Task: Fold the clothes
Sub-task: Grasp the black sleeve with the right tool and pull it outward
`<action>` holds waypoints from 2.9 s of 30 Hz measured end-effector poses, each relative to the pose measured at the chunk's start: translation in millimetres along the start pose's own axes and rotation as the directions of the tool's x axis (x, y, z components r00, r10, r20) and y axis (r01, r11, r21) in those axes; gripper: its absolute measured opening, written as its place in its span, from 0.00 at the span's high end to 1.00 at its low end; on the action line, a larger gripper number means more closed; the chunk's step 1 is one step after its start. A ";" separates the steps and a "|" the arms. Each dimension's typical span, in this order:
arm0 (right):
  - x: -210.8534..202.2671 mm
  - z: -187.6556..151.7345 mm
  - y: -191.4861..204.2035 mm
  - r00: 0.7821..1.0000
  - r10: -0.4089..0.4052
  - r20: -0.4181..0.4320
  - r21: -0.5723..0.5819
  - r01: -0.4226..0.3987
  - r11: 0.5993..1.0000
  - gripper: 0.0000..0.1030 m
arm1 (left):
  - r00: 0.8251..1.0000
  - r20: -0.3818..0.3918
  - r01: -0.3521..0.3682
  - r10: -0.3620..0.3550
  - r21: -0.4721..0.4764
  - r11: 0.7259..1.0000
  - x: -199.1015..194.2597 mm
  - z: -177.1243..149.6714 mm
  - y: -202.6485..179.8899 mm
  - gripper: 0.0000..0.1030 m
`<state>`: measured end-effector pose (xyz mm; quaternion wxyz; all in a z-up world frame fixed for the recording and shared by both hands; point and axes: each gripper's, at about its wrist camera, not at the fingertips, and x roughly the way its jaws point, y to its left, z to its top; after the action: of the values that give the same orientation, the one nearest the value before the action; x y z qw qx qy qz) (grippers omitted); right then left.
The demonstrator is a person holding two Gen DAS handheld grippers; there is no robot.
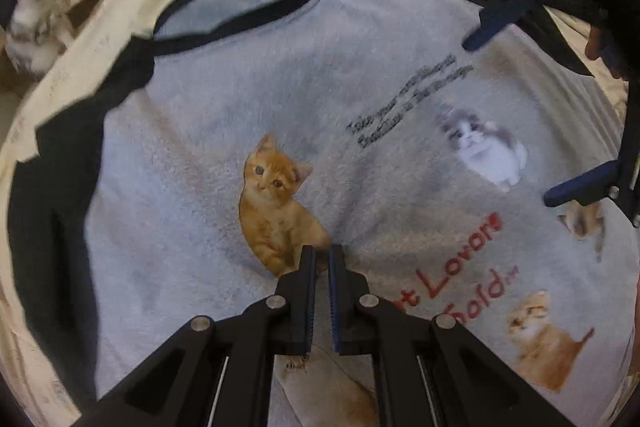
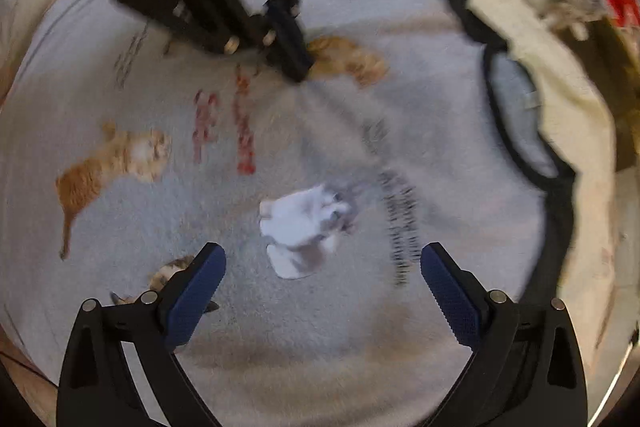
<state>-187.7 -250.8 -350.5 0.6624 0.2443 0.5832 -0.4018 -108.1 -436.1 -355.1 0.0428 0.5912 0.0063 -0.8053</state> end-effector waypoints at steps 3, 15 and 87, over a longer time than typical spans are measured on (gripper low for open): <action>13.2 -28.8 -22.4 0.993 0.116 0.005 0.071 -0.116 0.991 0.03 | 1.000 -0.006 0.011 -0.011 -0.010 1.000 -1.7 -1.9 7.7 0.91; -87.4 -193.3 -160.0 0.981 -0.139 0.138 0.671 0.010 0.741 0.03 | 0.994 0.008 0.102 -0.106 -0.366 0.925 -46.8 11.3 11.1 0.32; -79.4 -371.1 -183.0 0.954 -0.252 0.163 0.978 -0.123 0.167 0.29 | 0.987 0.147 0.141 -0.059 -0.646 0.750 -205.8 -7.7 -27.9 0.27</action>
<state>-550.9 -39.2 -321.3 0.4071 0.5263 0.0925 -0.7408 -41.8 -395.2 -162.5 0.2038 0.4894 0.3166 -0.7866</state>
